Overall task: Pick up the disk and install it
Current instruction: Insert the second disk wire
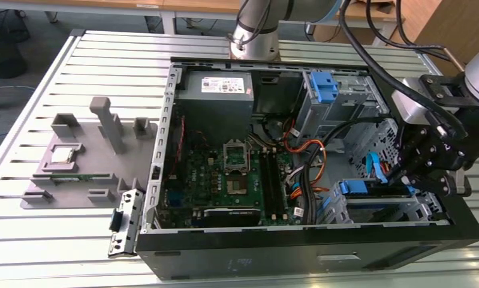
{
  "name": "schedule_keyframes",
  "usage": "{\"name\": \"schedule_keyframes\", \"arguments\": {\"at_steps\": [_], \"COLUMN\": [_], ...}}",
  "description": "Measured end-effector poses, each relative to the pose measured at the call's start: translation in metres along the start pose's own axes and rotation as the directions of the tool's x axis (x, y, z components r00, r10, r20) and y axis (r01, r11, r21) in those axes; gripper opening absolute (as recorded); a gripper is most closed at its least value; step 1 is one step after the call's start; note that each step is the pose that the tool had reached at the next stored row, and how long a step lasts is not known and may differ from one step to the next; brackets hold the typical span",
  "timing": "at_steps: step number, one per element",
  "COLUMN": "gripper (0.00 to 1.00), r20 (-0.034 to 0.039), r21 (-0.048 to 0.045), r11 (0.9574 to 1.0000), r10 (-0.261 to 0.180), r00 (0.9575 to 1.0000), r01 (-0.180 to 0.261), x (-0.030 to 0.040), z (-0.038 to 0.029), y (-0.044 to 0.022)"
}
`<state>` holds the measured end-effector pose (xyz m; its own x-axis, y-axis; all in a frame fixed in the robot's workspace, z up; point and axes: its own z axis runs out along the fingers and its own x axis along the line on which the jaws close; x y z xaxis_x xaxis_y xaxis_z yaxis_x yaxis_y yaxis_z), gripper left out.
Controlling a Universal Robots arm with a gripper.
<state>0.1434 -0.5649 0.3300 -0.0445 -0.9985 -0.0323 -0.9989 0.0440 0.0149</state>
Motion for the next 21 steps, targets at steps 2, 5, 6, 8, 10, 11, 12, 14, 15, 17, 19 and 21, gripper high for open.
{"name": "schedule_keyframes", "arguments": {"at_steps": [2,5,6,8,10,11,12,14,15,17,19,21], "gripper": [0.18,0.18,0.18,0.18,0.18,0.18,0.18,0.18,0.19,0.25,0.31,0.31], "r20": [0.0002,-0.0006,-0.0008,-0.0006,0.0000,0.0001,0.0001,0.0010,0.0018,0.0008,0.0002,0.0001], "r21": [0.0000,0.0001,0.0001,0.0000,0.0000,0.0000,0.0000,-0.0002,-0.0003,-0.0001,0.0000,0.0000], "r11": [1.0000,1.0000,1.0000,1.0000,1.0000,1.0000,1.0000,1.0000,1.0000,1.0000,1.0000,1.0000], "r10": [0.000,0.000,0.000,0.000,0.000,0.000,0.000,0.000,0.000,0.000,0.000,0.000], "r00": [1.0000,1.0000,1.0000,1.0000,1.0000,1.0000,1.0000,1.0000,1.0000,1.0000,1.0000,1.0000], "r01": [0.000,0.000,0.000,0.000,0.000,0.000,0.000,0.000,0.000,0.000,0.000,0.000], "x": [0.0000,0.0001,0.0001,0.0001,0.0001,0.0001,0.0001,0.0000,0.0001,0.0001,0.0001,0.0001], "z": [0.0004,0.0026,0.0031,0.0034,0.0038,0.0038,0.0038,0.0041,0.0046,0.0042,0.0039,0.0036], "y": [0.0000,0.0000,-0.0001,-0.0001,-0.0001,-0.0001,-0.0001,0.0000,0.0000,0.0000,0.0000,0.0000]}}
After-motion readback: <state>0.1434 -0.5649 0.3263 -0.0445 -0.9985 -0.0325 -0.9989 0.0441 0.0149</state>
